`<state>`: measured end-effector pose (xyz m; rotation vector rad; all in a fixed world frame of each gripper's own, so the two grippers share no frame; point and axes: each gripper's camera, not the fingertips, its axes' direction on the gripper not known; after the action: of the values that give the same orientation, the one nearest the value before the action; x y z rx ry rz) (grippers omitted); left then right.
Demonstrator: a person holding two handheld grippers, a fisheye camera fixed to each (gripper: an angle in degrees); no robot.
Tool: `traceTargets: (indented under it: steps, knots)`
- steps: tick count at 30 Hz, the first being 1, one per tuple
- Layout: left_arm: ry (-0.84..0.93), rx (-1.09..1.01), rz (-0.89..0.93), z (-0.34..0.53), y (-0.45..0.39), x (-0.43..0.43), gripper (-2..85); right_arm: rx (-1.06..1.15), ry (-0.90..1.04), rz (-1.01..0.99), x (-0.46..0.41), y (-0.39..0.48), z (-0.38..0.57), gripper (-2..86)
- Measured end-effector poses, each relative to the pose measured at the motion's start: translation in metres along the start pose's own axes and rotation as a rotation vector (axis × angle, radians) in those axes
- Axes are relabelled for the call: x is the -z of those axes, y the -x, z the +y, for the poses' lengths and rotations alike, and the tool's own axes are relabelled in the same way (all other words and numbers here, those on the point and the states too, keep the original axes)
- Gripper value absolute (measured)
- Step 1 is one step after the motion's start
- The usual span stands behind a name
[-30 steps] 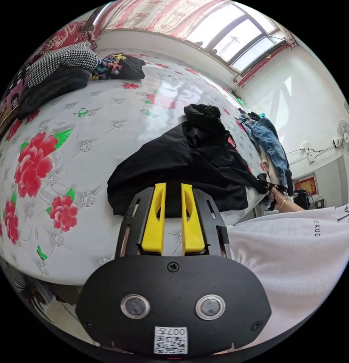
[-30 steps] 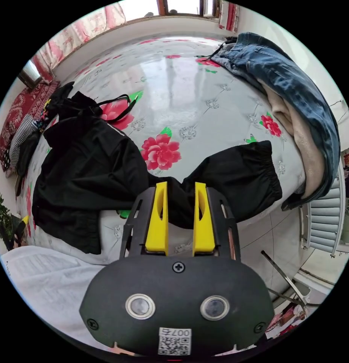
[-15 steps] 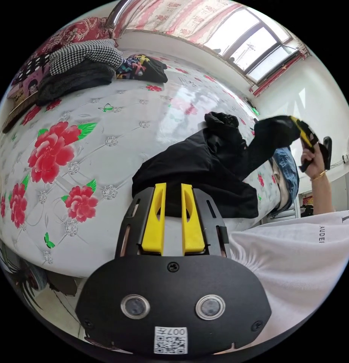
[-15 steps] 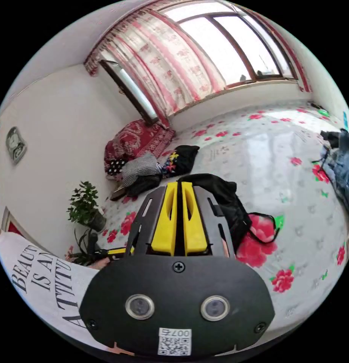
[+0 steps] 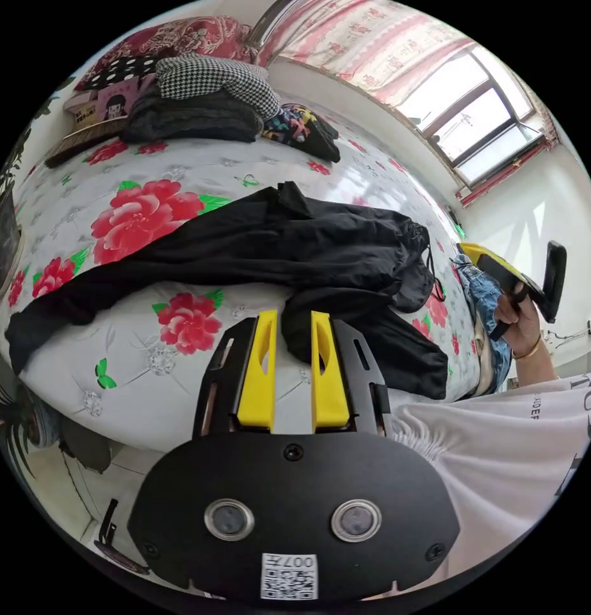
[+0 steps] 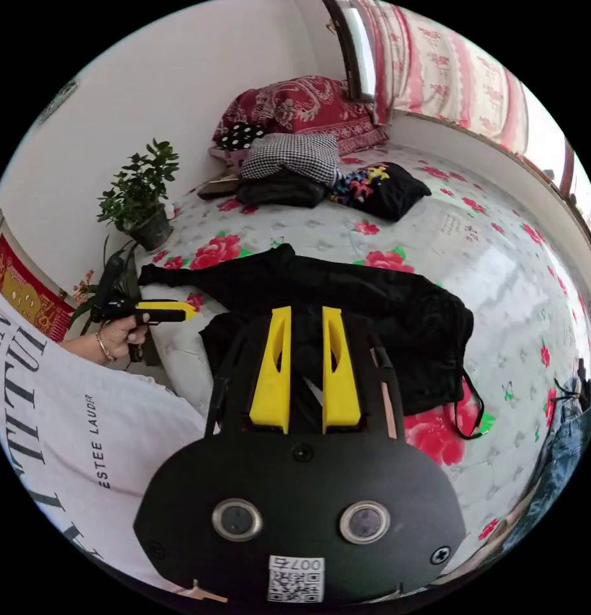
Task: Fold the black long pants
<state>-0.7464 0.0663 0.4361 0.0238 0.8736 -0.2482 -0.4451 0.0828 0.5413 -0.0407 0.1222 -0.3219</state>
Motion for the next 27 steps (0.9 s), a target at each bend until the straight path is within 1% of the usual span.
traceTargets:
  steps: [2,5,8,11,12,14,15,16,18,19,20,21,22,23,24,26,27]
  knots:
    - [0.006,0.028,-0.01,-0.009,0.009,-0.001,8.5,-0.171,0.069,0.12,-0.016,-0.067,0.014,6.4]
    - [0.0,0.075,-0.042,-0.025,0.022,-0.003,8.5,-0.336,0.117,0.161,-0.033,-0.141,0.023,7.7]
    - [-0.031,0.16,-0.085,-0.04,0.039,0.001,8.7,-0.446,0.211,0.194,-0.066,-0.196,0.029,8.8]
    - [-0.062,0.199,-0.171,-0.058,0.051,0.006,9.0,-0.502,0.252,0.207,-0.096,-0.229,0.032,9.4]
    - [-0.071,0.204,-0.213,-0.067,0.054,0.006,9.3,-0.5,0.265,0.215,-0.102,-0.233,0.031,9.5]
    - [-0.082,0.204,-0.26,-0.082,0.055,0.002,9.7,-0.454,0.363,0.231,-0.133,-0.237,0.028,9.4]
    - [-0.077,0.196,-0.282,-0.094,0.056,-0.005,9.8,-0.444,0.381,0.243,-0.138,-0.234,0.028,9.2]
    - [-0.07,0.191,-0.293,-0.099,0.055,-0.01,9.8,-0.39,0.336,0.266,-0.136,-0.226,0.028,8.9]
    - [0.0,0.188,-0.303,-0.122,0.054,-0.038,9.3,-0.378,0.35,0.258,-0.137,-0.221,0.031,8.1]
    - [0.018,0.189,-0.293,-0.127,0.053,-0.045,9.1,-0.351,0.394,0.227,-0.135,-0.217,0.033,7.4]
    - [0.046,0.195,-0.279,-0.135,0.048,-0.057,8.7,-0.3,0.454,0.249,-0.132,-0.209,0.039,6.8]
    - [0.027,0.177,-0.314,-0.14,0.037,-0.061,8.1,-0.269,0.467,0.285,-0.128,-0.203,0.045,6.5]
    - [0.034,0.152,-0.311,-0.142,0.03,-0.065,7.6,-0.215,0.494,0.361,-0.117,-0.192,0.065,6.2]
    - [0.064,0.106,-0.278,-0.145,0.017,-0.075,6.9,-0.213,0.521,0.417,-0.102,-0.187,0.094,5.9]
    - [0.068,0.045,-0.228,-0.144,0.002,-0.081,6.4,-0.235,0.536,0.426,-0.093,-0.188,0.111,5.8]
    - [0.108,-0.054,-0.131,-0.138,-0.023,-0.095,5.4,-0.458,0.61,0.332,-0.055,-0.201,0.199,5.8]
    - [0.13,-0.109,-0.081,-0.132,-0.04,-0.102,5.2,-0.527,0.609,0.305,-0.044,-0.204,0.224,5.8]
